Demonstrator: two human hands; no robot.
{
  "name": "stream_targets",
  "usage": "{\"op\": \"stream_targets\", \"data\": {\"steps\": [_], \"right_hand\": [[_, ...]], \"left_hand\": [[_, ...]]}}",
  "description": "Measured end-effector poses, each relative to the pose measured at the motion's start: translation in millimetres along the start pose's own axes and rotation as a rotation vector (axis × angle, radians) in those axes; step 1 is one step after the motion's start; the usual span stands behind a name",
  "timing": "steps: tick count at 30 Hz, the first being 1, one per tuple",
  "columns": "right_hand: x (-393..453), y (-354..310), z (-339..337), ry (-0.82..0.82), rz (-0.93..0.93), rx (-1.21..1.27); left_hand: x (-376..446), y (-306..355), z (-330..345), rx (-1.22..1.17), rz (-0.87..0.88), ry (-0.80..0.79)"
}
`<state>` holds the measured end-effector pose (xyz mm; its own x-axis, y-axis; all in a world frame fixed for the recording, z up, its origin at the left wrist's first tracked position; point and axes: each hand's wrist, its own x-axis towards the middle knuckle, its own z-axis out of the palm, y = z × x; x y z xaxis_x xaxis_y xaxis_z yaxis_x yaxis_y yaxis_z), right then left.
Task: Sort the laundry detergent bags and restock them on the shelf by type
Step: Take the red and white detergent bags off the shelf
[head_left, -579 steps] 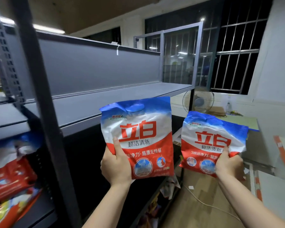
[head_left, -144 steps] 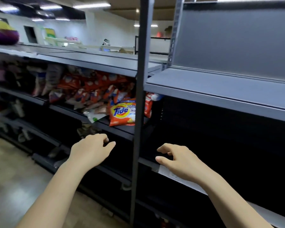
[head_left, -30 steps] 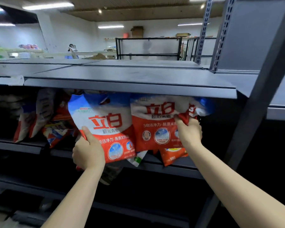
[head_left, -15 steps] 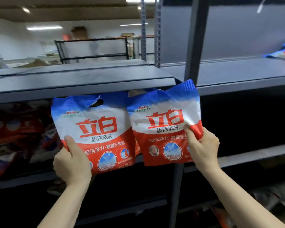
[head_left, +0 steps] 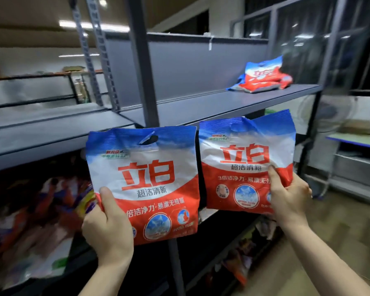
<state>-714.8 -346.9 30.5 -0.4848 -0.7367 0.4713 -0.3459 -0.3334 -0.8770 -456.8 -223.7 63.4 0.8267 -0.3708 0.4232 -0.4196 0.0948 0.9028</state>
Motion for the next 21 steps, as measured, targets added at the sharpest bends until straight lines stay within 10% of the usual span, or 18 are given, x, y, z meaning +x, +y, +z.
{"op": "stream_targets", "data": {"steps": [21], "right_hand": [[339,137,-117,0.228,-0.059,-0.093]], "left_hand": [[-79,152,382,-0.184,-0.077,-0.015]]}}
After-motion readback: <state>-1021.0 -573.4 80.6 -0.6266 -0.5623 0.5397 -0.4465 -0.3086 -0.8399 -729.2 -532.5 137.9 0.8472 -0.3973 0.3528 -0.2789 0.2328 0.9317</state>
